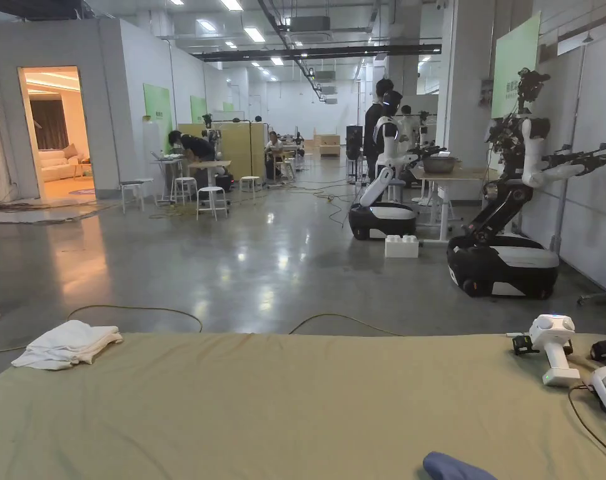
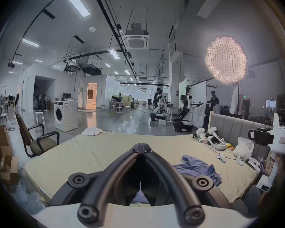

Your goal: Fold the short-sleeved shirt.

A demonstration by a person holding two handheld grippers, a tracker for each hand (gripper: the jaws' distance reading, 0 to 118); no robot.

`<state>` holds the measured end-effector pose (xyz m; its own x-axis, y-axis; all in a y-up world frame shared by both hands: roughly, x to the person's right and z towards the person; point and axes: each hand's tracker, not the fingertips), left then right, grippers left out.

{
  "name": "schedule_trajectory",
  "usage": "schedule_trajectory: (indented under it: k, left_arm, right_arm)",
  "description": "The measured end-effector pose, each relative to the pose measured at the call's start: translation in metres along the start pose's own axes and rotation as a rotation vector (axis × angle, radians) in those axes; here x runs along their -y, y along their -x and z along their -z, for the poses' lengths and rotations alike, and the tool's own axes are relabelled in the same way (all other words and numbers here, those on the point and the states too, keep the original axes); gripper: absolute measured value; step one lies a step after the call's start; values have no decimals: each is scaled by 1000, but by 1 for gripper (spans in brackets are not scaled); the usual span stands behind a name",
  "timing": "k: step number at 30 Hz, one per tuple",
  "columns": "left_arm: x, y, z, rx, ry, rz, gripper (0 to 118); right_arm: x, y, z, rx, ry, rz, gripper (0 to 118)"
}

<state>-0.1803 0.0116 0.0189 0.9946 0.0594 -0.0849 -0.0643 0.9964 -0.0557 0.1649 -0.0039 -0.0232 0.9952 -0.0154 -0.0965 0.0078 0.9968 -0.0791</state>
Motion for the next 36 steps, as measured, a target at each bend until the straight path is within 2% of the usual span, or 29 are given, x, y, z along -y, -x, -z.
schedule_trajectory:
  k: [4,8,12,13,14,15,16,17,20,23,27,28,30,33,35,36]
  left_arm:
    - [-1,1,1,6,2,15,0]
    - [4,2,12,14,15,0,0]
    - [32,18,47,35,138,0,1]
    - [43,25,61,54,193,-34,10]
    - [55,34,75,67,247,-78,30]
    - [68,42,89,71,287,-116,61]
    - [84,51,106,82,354,-154,85]
    - [103,58,123,79,411,-186,86]
    - [159,78,173,44,562,-250,86]
    - [210,84,218,-4,682,-225,85]
    - [253,84,264,-28,807,-263,82]
    - [258,83,271,-11,792,-257,69]
    - [273,77,285,-44,881,-221,37]
    - [275,70,283,-55,850,-186,34]
    - [276,65,281,-43,854,-158,13]
    - [279,63,282,-25,864,-156,12]
  right_arm:
    - [7,-5,2,-66,10,29,0]
    - [13,-6,6,-69,24,28,0]
    - [20,-7,8,-76,56,36,0]
    - [22,-8,9,-76,68,41,0]
    - [25,-8,10,-76,87,44,0]
    - [29,-10,11,-74,100,46,0]
    - [33,-13,13,-68,117,54,0]
    - [37,-16,15,-67,140,67,0]
    - [51,-24,20,-62,200,90,0]
    - [60,-28,25,-46,256,92,0]
    - [70,-39,29,-18,316,117,0]
    - [72,-43,29,-10,329,122,0]
    - [76,-45,30,18,354,132,0]
    - [85,-51,33,40,391,140,0]
    - [91,-53,36,45,416,146,0]
    - [95,-55,40,41,432,153,0]
